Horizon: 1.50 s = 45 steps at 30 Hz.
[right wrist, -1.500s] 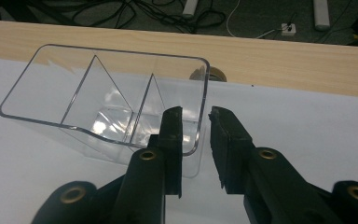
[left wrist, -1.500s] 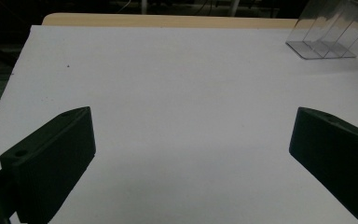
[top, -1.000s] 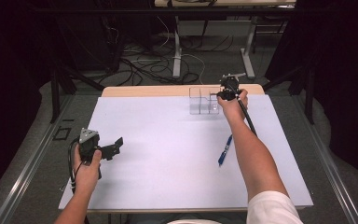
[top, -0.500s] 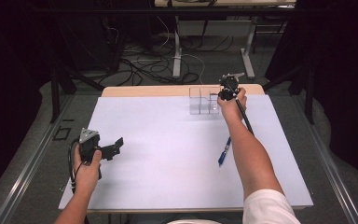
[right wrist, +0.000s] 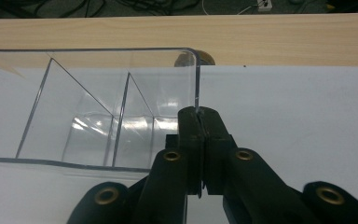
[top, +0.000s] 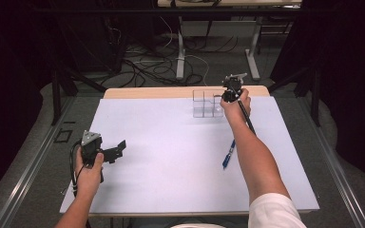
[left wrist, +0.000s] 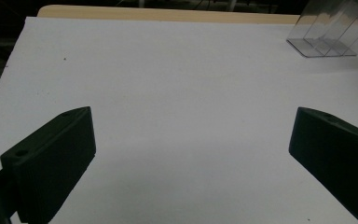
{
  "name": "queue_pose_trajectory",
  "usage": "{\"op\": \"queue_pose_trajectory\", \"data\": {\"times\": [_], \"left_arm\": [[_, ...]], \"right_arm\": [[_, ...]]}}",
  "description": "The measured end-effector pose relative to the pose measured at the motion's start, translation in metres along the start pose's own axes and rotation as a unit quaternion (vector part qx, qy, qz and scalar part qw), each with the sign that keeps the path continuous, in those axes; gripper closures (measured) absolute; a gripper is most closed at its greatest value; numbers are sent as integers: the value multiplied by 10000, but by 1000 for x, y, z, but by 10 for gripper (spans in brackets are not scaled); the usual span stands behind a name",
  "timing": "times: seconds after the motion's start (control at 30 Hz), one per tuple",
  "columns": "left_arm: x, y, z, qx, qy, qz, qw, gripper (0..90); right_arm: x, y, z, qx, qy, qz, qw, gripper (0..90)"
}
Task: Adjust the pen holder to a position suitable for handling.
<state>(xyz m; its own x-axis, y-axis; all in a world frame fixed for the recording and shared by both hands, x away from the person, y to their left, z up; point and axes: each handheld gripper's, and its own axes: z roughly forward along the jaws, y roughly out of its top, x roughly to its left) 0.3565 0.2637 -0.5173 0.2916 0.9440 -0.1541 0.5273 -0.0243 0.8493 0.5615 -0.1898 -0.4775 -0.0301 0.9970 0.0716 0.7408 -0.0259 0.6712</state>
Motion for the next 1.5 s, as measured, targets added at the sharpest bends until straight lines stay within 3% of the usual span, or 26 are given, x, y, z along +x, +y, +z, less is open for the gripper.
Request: {"op": "queue_pose_trajectory", "data": {"times": [0.43,0.5,0.73,0.97,1.17,1.5], "left_arm": [[-2,0,1,9,-4,31,10000,4],[-2,0,1,-2,-7,36,10000,4],[-3,0,2,32,-8,54,10000,3],[-4,1,1,27,0,78,10000,4],[-4,1,2,29,-7,82,10000,4],[-4,1,2,29,-2,93,10000,4]], "right_arm": [[8,-5,-10,285,126,34,9995,890],[13,-7,-13,380,169,151,9990,890],[23,-11,-16,451,223,214,9985,889],[41,-17,-20,537,334,29,9980,888],[52,-20,-23,653,437,73,9969,886],[55,-23,-27,810,488,156,9954,879]]}}
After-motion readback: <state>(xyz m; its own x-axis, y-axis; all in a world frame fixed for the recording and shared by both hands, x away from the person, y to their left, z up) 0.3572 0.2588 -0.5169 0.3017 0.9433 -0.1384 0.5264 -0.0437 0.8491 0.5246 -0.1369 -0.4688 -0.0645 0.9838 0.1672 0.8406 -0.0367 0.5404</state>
